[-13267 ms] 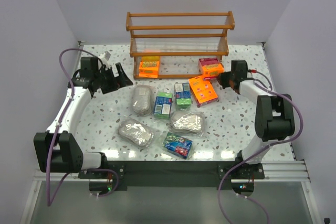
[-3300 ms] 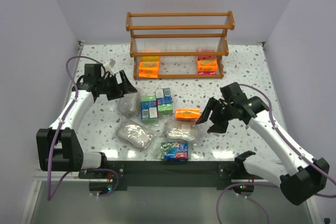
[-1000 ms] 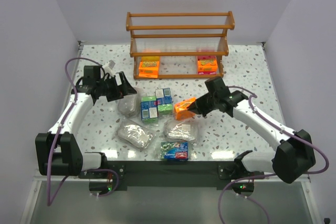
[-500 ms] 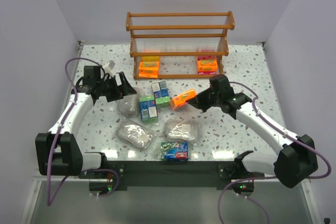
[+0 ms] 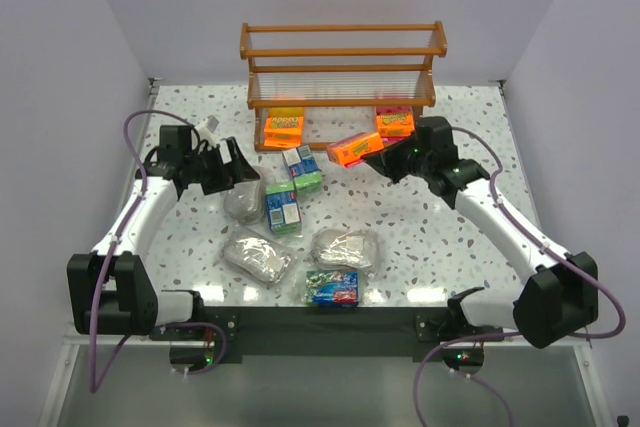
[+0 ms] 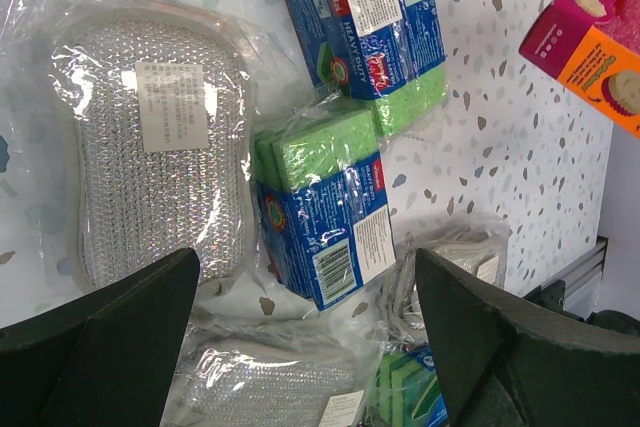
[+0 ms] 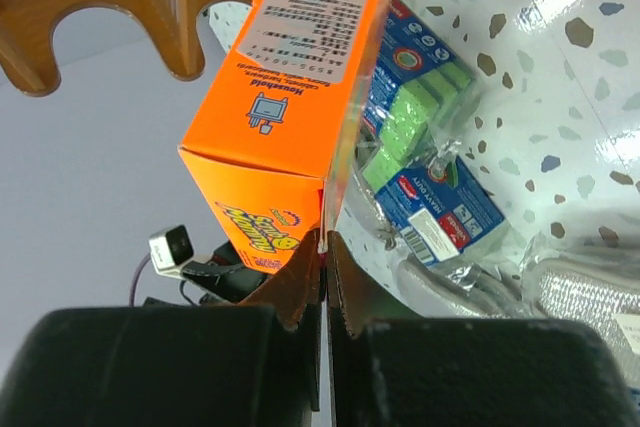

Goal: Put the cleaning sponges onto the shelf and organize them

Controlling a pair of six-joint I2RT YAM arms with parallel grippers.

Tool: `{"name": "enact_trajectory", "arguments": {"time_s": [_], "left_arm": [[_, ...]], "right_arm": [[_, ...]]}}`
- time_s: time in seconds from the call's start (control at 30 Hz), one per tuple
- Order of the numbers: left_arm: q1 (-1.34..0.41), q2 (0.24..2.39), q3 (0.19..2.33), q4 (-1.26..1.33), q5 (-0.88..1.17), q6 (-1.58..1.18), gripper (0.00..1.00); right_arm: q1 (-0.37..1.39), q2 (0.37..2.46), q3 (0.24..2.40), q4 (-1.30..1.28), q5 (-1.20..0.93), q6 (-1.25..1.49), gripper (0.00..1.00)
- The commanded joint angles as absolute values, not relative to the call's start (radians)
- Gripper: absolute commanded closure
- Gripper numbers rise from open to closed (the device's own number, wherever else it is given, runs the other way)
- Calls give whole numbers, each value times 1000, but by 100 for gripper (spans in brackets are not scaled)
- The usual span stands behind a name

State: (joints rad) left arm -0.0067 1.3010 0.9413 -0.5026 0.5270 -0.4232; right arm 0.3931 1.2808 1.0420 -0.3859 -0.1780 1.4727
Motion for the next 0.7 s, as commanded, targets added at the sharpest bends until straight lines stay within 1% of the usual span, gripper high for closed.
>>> {"name": "enact_trajectory", "arguments": {"time_s": [0.0, 0.13, 0.17, 0.3, 0.37, 0.53, 0.67], "left_arm": [[-6, 1279, 976, -496, 531, -406, 6], [-6, 1284, 989, -508, 526, -400, 6], [-6, 1284, 992, -514, 526, -399, 6], [-6, 1287, 989, -514, 528, -397, 6], [-6, 1289, 992, -517, 531, -397, 6], [-6, 1285, 991, -525, 520, -391, 6], [-6, 1292, 986, -518, 523, -393, 6]], "right_arm": [[390, 1269, 959, -195, -148, 1483, 100], [388, 1321, 884, -34, -126, 1522, 100], [390, 1328, 858, 48, -118, 1537, 100], [390, 1382, 810, 231, -63, 1548, 100], [388, 1425, 789, 357, -74, 1574, 100], [390, 1482, 792, 463, -72, 1595, 100], [388, 1535, 802, 498, -25, 1600, 100]]}}
